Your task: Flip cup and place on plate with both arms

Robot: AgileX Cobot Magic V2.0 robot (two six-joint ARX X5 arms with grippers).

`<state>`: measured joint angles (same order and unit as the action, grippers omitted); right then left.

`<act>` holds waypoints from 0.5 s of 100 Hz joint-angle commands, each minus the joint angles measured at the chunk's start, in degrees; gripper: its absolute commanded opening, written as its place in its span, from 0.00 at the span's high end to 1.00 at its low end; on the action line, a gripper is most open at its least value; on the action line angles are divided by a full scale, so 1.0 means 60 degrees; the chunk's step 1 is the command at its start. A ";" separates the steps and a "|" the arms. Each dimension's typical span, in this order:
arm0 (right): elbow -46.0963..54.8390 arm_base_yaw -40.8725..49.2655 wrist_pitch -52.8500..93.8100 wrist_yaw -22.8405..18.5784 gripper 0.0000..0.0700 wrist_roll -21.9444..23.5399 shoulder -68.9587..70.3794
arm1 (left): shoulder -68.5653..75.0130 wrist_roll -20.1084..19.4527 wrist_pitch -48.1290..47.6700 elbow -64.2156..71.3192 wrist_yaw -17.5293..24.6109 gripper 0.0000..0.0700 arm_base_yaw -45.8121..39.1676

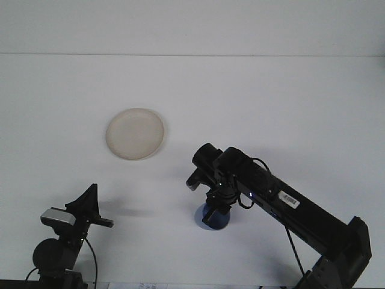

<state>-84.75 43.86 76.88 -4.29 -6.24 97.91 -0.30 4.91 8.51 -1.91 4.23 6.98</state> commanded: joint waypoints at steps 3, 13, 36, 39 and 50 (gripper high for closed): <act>-0.0244 0.0138 0.0281 0.0004 0.95 -0.0153 0.0208 | 0.0015 -0.0135 0.0095 0.0182 0.0011 0.98 0.0000; -0.0244 0.0160 0.0281 -0.0015 0.68 -0.0153 0.0215 | 0.0015 -0.0135 0.0095 0.0182 0.0011 0.98 0.0000; -0.0415 0.0153 0.0281 -0.0036 0.49 -0.0189 0.0200 | 0.0015 -0.0135 0.0095 0.0182 0.0011 0.98 0.0000; -0.0495 0.0153 0.0281 -0.0036 0.43 -0.0189 0.0193 | 0.0015 -0.0135 0.0095 0.0182 0.0011 0.98 0.0000; -0.0947 0.0153 0.0281 -0.0036 0.30 -0.0219 0.0189 | 0.0015 -0.0135 0.0095 0.0182 0.0011 0.98 0.0000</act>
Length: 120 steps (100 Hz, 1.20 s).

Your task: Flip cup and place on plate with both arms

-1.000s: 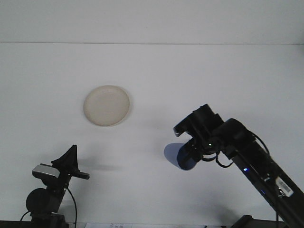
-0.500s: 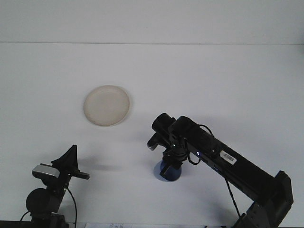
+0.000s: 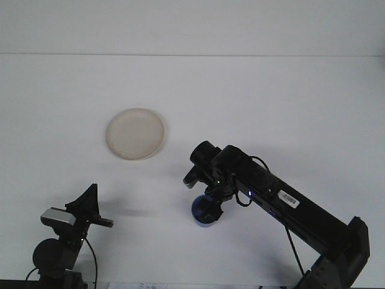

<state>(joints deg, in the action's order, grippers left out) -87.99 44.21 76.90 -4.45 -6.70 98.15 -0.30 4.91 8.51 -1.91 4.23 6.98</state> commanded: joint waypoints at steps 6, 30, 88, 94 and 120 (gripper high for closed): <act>-0.0707 0.0080 0.0277 -0.0015 0.30 -0.0149 0.0117 | 0.0015 -0.0135 0.0095 0.0182 0.0011 0.98 0.0000; -0.1137 -0.0528 0.0277 -0.0025 0.30 -0.0386 -0.0940 | 0.0015 -0.0135 0.0095 0.0182 0.0011 0.98 0.0000; 0.2233 -0.6703 -0.3643 0.0004 0.30 0.0758 -0.5668 | 0.0015 -0.0135 0.0098 0.0182 0.0011 0.98 0.0000; 0.3177 -0.7016 -0.4422 0.0000 0.30 0.0973 -0.6386 | 0.0015 -0.0135 0.0095 0.0182 0.0011 0.98 0.0000; 0.6328 -0.7253 -0.6160 0.0062 0.53 0.1228 -0.8983 | 0.0015 -0.0131 0.0098 0.0182 0.0011 0.98 0.0000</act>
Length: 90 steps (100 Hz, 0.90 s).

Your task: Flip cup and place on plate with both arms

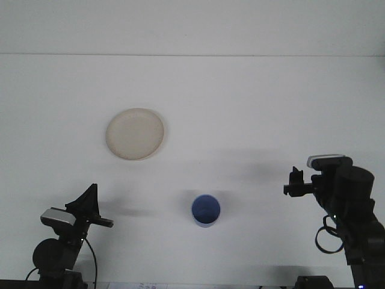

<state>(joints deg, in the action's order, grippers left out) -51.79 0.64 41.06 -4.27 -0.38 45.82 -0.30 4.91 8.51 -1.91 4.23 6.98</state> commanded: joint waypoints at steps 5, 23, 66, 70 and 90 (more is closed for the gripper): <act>0.0583 0.0007 -0.0255 0.0036 0.74 0.0175 -0.0601 | 0.0015 -0.0135 0.0098 0.0182 0.0011 0.98 0.0000; 0.0729 0.0007 -0.0430 0.0098 1.00 0.0160 -0.1202 | 0.0015 -0.0120 0.0131 0.0182 0.0011 0.98 0.0000; 0.0729 0.0007 -0.0506 0.0222 1.00 0.0095 -0.1253 | -0.1705 0.1377 -0.2339 -0.3985 -0.0047 0.98 0.0000; 0.0729 0.0007 -0.0506 0.0222 1.00 0.0095 -0.1253 | -0.2302 0.1370 -0.2940 -0.4717 -0.0044 0.98 0.0000; 0.0729 0.0007 -0.0667 0.0222 1.00 0.0095 -0.1253 | -0.5650 0.1264 -0.6051 -0.8462 0.0572 0.98 0.0004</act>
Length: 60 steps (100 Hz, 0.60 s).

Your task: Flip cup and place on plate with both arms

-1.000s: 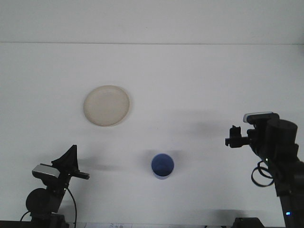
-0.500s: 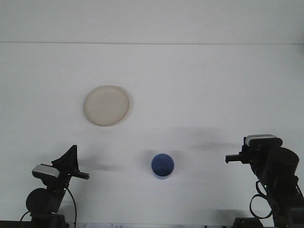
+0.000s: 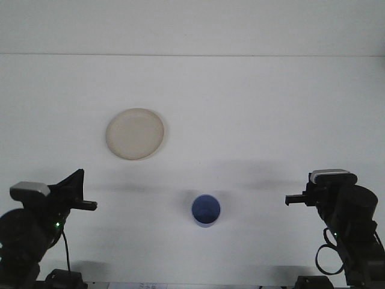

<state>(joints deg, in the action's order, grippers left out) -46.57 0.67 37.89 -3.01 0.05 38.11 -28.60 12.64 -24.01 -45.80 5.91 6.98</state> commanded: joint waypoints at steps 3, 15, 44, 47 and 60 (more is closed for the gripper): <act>-0.0142 0.0004 -0.0142 0.0011 1.00 0.0022 0.0033 | -0.1395 -0.0062 -0.0994 -0.1643 0.0459 0.98 0.0007; -0.0142 0.0004 -0.0138 0.0011 1.00 0.0022 0.0033 | -0.3009 -0.0317 -0.1829 -0.3198 0.1027 0.98 0.0062; -0.0142 0.0004 -0.0098 0.0007 1.00 0.0022 0.0033 | -0.5002 -0.0171 -0.2080 -0.4109 0.1847 0.71 0.0171; -0.0142 0.0004 -0.0098 0.0007 1.00 0.0022 0.0033 | -0.5125 -0.0171 -0.2182 -0.4109 0.1847 0.54 0.0171; -0.0142 0.0004 -0.0098 0.0007 1.00 0.0022 0.0033 | -0.5537 -0.0186 -0.2557 -0.4109 0.2065 0.10 0.0339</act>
<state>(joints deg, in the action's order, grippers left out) -46.57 0.67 37.82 -3.01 0.05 38.11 -60.90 11.53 -39.13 -69.17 16.75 8.25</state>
